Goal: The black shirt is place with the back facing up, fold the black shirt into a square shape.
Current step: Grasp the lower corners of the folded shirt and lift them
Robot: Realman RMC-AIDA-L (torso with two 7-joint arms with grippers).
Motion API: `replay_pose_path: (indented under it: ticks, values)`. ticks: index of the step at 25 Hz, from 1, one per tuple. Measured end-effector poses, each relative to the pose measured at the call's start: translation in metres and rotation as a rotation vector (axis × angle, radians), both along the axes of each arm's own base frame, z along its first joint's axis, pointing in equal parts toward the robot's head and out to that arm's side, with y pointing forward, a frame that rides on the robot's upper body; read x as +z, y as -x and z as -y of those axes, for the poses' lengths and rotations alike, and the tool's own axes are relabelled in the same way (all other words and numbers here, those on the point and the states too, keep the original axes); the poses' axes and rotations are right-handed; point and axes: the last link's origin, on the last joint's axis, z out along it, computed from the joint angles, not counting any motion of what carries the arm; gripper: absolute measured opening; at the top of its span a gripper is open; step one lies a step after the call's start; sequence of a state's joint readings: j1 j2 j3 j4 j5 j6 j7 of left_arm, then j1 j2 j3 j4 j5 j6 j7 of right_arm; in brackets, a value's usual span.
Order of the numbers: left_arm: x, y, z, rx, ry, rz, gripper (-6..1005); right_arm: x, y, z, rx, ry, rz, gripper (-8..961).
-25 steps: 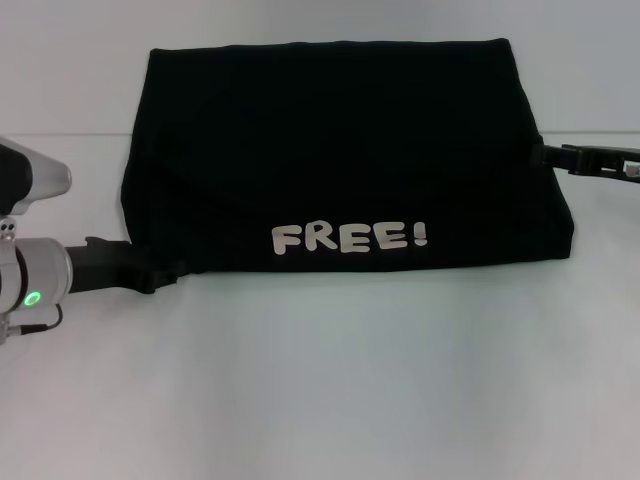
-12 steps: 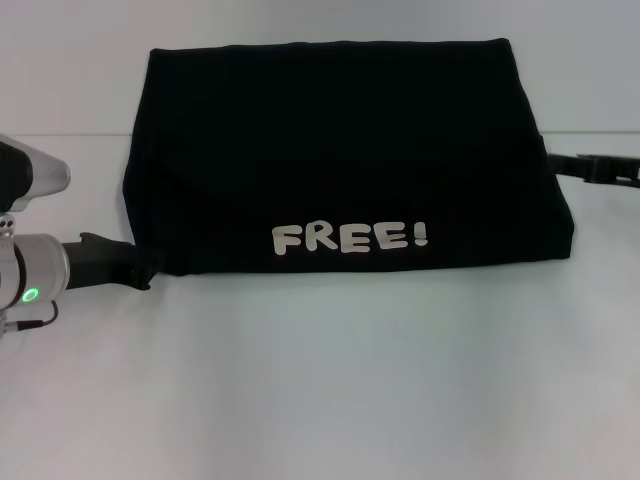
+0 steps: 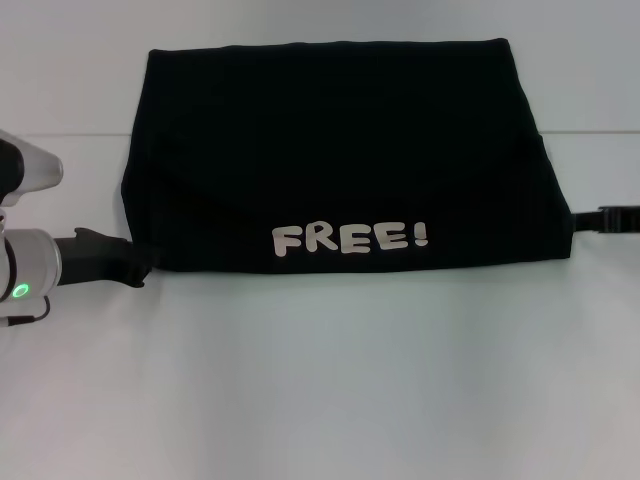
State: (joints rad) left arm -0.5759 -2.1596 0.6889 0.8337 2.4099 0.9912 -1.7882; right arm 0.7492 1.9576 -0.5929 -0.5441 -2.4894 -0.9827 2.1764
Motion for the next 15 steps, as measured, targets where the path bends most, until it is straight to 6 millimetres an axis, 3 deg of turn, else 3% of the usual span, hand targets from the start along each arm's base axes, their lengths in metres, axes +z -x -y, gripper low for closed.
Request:
replay_pose_path:
  ticks: [9,15]
  values:
    - [0.002,-0.004,-0.004,-0.013,-0.001,-0.005,45,-0.029,0.015,-0.001,0.046,0.055,0.035,497]
    - [0.002,-0.004,-0.004,-0.015,-0.002,-0.006,46,-0.032,0.017,0.002,0.078,0.081,0.046,454]
